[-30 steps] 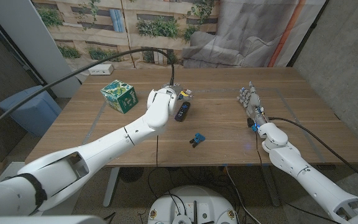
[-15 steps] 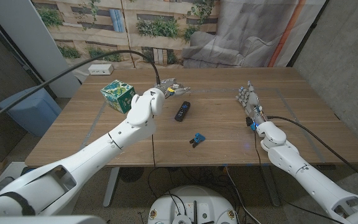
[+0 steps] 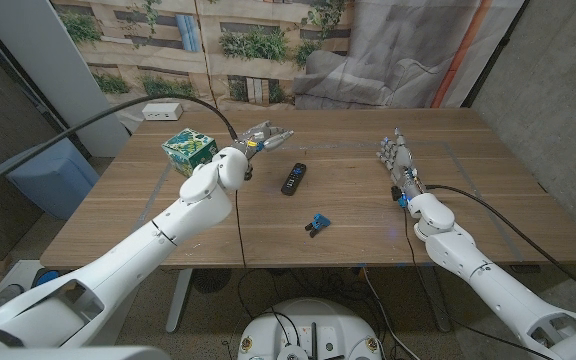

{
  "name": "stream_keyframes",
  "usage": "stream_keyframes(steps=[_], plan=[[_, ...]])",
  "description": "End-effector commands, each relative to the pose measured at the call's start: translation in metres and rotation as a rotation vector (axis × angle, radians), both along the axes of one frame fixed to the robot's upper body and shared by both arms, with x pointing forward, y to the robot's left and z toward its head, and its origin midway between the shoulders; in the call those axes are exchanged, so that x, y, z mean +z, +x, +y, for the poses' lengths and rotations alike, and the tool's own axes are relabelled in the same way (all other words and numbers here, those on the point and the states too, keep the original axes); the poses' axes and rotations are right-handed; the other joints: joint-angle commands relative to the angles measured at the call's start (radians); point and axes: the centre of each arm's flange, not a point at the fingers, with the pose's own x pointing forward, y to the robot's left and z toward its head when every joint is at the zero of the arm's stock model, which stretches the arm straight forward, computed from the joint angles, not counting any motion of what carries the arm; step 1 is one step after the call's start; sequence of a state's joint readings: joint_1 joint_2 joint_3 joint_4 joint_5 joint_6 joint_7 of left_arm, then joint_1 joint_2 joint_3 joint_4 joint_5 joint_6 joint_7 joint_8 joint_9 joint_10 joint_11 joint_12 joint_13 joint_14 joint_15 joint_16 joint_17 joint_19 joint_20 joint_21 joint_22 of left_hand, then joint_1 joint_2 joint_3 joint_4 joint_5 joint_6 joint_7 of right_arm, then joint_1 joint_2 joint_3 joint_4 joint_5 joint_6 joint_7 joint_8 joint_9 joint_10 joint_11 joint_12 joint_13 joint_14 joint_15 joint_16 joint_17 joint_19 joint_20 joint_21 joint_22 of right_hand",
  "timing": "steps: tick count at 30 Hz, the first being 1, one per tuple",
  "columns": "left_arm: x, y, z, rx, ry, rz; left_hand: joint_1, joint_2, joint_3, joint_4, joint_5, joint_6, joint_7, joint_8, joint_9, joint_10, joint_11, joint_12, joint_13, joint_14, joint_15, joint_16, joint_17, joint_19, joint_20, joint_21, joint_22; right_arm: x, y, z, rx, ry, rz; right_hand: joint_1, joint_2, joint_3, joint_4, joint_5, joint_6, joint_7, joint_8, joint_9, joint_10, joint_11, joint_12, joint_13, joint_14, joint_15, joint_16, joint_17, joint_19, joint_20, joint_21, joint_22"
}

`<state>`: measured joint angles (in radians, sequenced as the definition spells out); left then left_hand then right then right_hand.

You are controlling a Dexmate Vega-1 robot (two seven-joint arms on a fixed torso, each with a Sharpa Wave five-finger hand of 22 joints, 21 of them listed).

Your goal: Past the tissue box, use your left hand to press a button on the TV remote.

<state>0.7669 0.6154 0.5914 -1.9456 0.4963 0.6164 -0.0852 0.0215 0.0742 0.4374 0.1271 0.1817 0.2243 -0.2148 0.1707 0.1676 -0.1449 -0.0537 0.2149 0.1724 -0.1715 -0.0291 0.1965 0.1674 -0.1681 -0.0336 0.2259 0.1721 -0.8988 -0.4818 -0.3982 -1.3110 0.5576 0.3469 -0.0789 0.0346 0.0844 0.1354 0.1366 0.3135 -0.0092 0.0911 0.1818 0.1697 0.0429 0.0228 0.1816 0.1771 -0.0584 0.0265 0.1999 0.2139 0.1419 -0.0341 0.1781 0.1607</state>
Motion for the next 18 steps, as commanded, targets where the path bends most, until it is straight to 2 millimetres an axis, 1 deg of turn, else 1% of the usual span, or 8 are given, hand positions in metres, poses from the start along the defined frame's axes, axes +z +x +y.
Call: stream_keyframes(steps=[1,2,3,4,6,13,16,18], plan=[[-0.013,0.012,0.032,-0.088,-0.204,-0.038,0.014,0.078,0.015,-0.005,0.009,-0.027,-0.005,-0.003,0.002,0.019,0.003,0.003,0.0,-0.027,-0.017,-0.005,0.001,-0.006,-0.032,0.004,-0.001,0.002,0.0,0.013,-0.012,-0.001,-0.013,0.004,0.028,0.009,0.0,0.0,0.0,-0.004,0.002,0.004,-0.003,0.001,0.003,0.0,-0.004,-0.005,0.006,0.002,0.007,0.0,0.009,0.004],[-0.015,0.014,0.034,-0.087,-0.22,-0.052,0.015,0.078,0.018,-0.008,0.009,-0.042,-0.005,-0.006,0.002,0.023,0.003,0.002,0.0,-0.022,-0.018,-0.006,0.001,-0.001,-0.031,0.003,-0.001,0.002,0.0,0.014,-0.014,0.001,-0.016,0.004,0.028,0.009,0.0,0.0,-0.001,-0.003,0.002,0.004,-0.004,0.001,0.003,0.0,-0.004,-0.006,0.006,0.002,0.008,-0.002,0.009,0.004],[-0.017,0.015,0.036,-0.097,-0.243,-0.077,0.018,0.077,0.029,-0.014,0.009,-0.084,-0.005,-0.009,0.003,0.039,0.001,0.0,0.0,-0.001,-0.017,-0.006,0.001,0.027,-0.026,0.005,-0.001,0.002,0.0,0.015,-0.014,-0.002,-0.017,0.004,0.028,0.009,0.0,0.0,-0.001,-0.002,0.002,0.004,-0.006,0.002,0.002,0.0,-0.008,-0.005,0.004,0.002,0.01,-0.004,0.01,0.004],[-0.018,0.017,0.037,-0.104,-0.265,-0.094,0.023,0.08,0.044,-0.022,0.008,-0.092,-0.006,0.0,0.003,0.066,0.007,0.001,0.0,0.028,-0.016,-0.004,0.001,0.062,-0.019,0.008,-0.002,0.002,0.001,0.016,-0.011,-0.005,-0.018,0.004,0.028,0.009,0.0,0.0,-0.001,-0.002,0.002,0.004,-0.011,0.005,0.001,0.0,-0.014,-0.003,0.002,0.002,0.011,0.0,0.01,0.004],[-0.019,0.02,0.04,-0.118,-0.284,-0.102,0.029,0.08,0.06,-0.033,0.007,-0.092,-0.005,0.004,0.003,0.09,0.013,0.002,0.0,0.053,-0.017,-0.005,0.0,0.092,-0.015,0.008,-0.002,0.003,0.001,0.018,-0.011,-0.012,-0.02,0.004,0.028,0.009,-0.001,0.0,-0.003,-0.002,0.001,0.004,-0.012,0.006,0.0,0.0,-0.016,-0.003,0.002,0.002,0.012,0.001,0.01,0.004],[-0.027,0.033,0.046,-0.173,-0.351,-0.108,0.03,0.073,0.069,-0.04,0.005,-0.105,-0.004,0.002,0.003,0.107,0.007,-0.001,0.0,0.074,-0.02,-0.006,0.001,0.118,-0.025,0.007,-0.003,0.003,0.001,0.024,-0.018,-0.013,-0.033,0.004,0.027,0.01,-0.001,0.0,-0.004,-0.004,0.001,0.004,-0.013,0.006,0.001,0.0,-0.015,-0.004,0.002,0.002,0.014,0.004,0.01,0.004],[-0.031,0.036,0.047,-0.188,-0.369,-0.119,0.026,0.068,0.074,-0.043,0.003,-0.152,0.009,-0.009,0.003,0.109,0.006,-0.006,0.0,0.076,-0.021,-0.01,0.002,0.121,-0.027,0.001,-0.003,0.004,0.001,0.025,-0.022,-0.009,-0.035,0.005,0.027,0.011,-0.001,0.0,-0.001,-0.006,0.003,0.004,-0.01,0.002,0.002,0.0,-0.012,-0.007,0.004,0.002,0.016,0.005,0.011,0.004],[-0.033,0.038,0.049,-0.195,-0.378,-0.121,0.025,0.067,0.075,-0.044,0.003,-0.164,0.016,-0.01,0.003,0.111,0.004,-0.007,0.0,0.077,-0.021,-0.011,0.002,0.123,-0.03,-0.001,-0.003,0.004,0.001,0.026,-0.024,-0.012,-0.037,0.005,0.027,0.011,-0.002,0.0,0.001,-0.007,0.004,0.004,-0.008,0.001,0.003,0.0,-0.011,-0.007,0.004,0.002,0.017,0.005,0.011,0.004]])
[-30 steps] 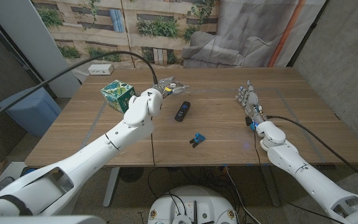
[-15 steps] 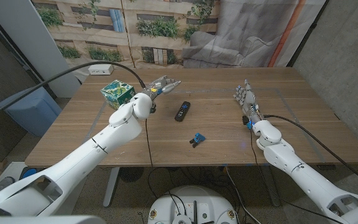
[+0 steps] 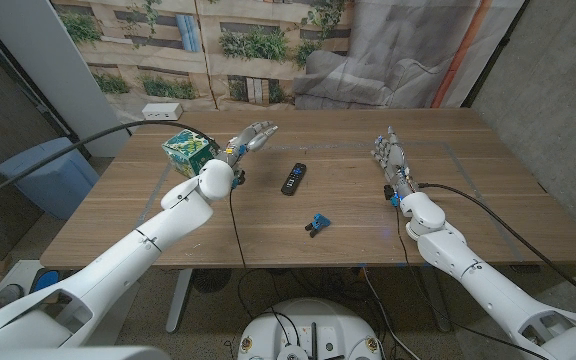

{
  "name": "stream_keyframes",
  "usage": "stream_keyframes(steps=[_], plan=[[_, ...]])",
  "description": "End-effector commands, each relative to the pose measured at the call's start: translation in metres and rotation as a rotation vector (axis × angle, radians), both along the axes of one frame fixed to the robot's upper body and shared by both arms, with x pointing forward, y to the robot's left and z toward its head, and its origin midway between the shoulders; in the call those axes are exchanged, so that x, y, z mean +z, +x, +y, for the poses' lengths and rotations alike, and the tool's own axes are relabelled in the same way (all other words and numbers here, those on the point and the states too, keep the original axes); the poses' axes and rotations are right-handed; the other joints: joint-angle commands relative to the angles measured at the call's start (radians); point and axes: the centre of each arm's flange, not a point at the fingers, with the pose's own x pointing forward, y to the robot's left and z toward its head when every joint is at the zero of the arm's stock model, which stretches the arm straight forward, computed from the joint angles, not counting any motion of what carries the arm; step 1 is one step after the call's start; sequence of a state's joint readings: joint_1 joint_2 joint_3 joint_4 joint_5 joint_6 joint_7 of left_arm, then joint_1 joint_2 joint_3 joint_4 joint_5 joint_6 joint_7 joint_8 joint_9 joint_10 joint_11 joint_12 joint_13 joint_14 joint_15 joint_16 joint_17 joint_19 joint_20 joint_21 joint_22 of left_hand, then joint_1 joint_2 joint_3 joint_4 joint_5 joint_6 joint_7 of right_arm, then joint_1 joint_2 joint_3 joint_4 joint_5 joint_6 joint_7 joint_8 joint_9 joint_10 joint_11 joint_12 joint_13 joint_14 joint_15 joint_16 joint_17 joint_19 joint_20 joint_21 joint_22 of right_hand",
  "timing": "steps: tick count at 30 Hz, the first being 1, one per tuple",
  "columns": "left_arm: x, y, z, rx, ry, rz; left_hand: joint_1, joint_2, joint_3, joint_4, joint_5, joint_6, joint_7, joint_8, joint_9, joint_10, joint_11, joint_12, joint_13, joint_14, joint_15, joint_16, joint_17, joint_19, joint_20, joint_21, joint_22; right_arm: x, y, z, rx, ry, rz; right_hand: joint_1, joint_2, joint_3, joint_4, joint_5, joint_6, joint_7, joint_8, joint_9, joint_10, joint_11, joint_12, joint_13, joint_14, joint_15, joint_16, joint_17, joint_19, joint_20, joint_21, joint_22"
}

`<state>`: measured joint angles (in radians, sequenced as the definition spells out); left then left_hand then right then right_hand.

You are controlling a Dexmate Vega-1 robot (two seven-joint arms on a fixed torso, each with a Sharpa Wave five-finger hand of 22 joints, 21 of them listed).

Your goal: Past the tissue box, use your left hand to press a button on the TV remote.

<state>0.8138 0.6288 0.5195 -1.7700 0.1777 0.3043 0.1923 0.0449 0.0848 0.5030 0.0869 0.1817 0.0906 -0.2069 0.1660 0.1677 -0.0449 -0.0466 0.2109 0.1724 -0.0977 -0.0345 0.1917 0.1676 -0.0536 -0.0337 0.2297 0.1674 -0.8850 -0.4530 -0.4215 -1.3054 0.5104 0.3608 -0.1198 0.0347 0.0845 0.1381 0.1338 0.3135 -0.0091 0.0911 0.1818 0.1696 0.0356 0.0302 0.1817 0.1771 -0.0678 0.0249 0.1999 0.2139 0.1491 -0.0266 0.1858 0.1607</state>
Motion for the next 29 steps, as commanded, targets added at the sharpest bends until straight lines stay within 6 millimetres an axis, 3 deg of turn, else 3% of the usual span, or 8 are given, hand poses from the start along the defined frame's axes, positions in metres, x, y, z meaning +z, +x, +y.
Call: stream_keyframes(steps=[1,4,14,23,29], plan=[[-0.014,0.015,0.016,-0.065,-0.132,-0.043,0.0,0.054,0.011,-0.004,0.003,-0.046,0.015,-0.006,0.003,0.01,-0.005,-0.006,0.0,0.003,-0.016,-0.008,0.002,0.01,-0.03,-0.007,0.002,0.002,0.0,0.008,-0.012,-0.003,-0.017,0.005,0.027,0.009,0.001,0.0,0.002,-0.008,0.004,0.004,0.0,-0.007,0.004,0.0,-0.002,-0.005,0.004,0.002,0.01,-0.003,0.003,0.004],[-0.019,0.019,0.02,-0.081,-0.177,-0.041,-0.003,0.052,0.012,-0.005,0.003,-0.062,0.026,-0.005,0.003,0.006,-0.005,-0.01,0.0,0.004,-0.018,-0.009,0.003,0.017,-0.033,-0.009,0.002,0.002,0.001,0.008,-0.02,-0.008,-0.016,0.005,0.027,0.009,0.001,0.0,0.003,-0.008,0.004,0.004,0.003,-0.007,0.005,0.0,0.0,-0.006,0.005,0.001,0.011,-0.004,0.003,0.004],[-0.035,0.033,0.026,-0.154,-0.326,-0.017,-0.02,0.044,0.014,0.001,0.003,-0.13,0.098,-0.001,0.003,-0.021,0.002,-0.025,0.001,-0.011,-0.015,-0.015,0.005,0.009,-0.045,-0.026,0.003,0.006,0.0,0.01,-0.017,-0.009,-0.033,0.006,0.027,0.011,0.0,-0.001,0.001,-0.015,0.003,0.004,-0.004,-0.008,0.002,0.001,-0.013,-0.013,0.001,0.001,0.004,-0.004,0.0,0.004],[-0.054,0.047,0.033,-0.217,-0.457,0.032,-0.027,0.044,0.015,0.006,0.004,-0.11,0.137,0.013,0.003,-0.036,0.009,-0.027,0.001,-0.028,-0.013,-0.018,0.005,-0.001,-0.048,-0.034,0.003,0.01,-0.005,0.014,-0.014,-0.004,-0.034,0.006,0.028,0.013,0.0,-0.001,0.001,-0.017,0.003,0.004,0.001,-0.012,0.005,0.001,-0.008,-0.014,0.004,0.001,0.006,-0.002,0.0,0.004],[-0.07,0.054,0.04,-0.244,-0.527,0.008,-0.026,0.052,0.023,0.01,0.007,-0.059,0.151,0.026,0.003,-0.033,0.012,-0.023,0.001,-0.015,-0.012,-0.011,0.004,0.041,-0.041,-0.024,0.002,0.019,-0.011,0.018,-0.071,-0.061,-0.023,0.006,0.028,0.013,-0.001,-0.001,0.003,-0.017,0.004,0.004,0.006,-0.01,0.007,0.001,-0.001,-0.01,0.006,0.001,0.008,-0.001,0.0,0.004]])
